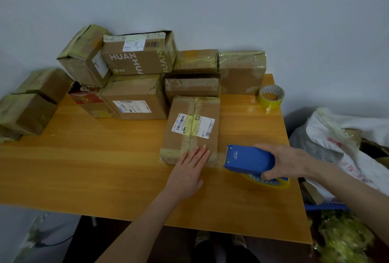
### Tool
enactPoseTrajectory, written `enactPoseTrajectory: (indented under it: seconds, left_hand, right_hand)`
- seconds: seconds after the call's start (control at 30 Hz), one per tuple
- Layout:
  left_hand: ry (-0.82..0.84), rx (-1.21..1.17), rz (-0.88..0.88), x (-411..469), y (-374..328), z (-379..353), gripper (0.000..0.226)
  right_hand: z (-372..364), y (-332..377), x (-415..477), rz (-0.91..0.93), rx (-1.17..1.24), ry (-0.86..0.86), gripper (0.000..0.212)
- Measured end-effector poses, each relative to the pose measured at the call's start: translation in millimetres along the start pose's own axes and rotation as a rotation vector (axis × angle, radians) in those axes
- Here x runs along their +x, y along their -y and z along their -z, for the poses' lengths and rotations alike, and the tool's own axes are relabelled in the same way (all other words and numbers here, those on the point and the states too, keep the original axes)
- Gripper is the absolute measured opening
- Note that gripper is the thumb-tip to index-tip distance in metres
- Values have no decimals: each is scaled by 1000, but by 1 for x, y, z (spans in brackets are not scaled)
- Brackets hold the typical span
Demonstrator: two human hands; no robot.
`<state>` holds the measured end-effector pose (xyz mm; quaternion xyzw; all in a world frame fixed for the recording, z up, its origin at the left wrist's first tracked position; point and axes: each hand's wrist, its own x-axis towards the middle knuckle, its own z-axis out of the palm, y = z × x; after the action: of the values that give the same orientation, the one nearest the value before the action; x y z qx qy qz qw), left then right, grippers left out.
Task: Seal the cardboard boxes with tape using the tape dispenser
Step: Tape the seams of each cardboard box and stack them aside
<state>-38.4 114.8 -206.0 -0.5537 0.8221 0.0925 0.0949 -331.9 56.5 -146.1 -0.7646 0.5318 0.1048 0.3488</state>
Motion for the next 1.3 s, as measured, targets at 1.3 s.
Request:
enactPoseTrajectory:
  seconds: [1.3]
  left_hand:
    - [-6, -40, -29, -1, -4, -1, 91]
  right_hand:
    - [-32, -9, 65, -479, 1430, -380, 48]
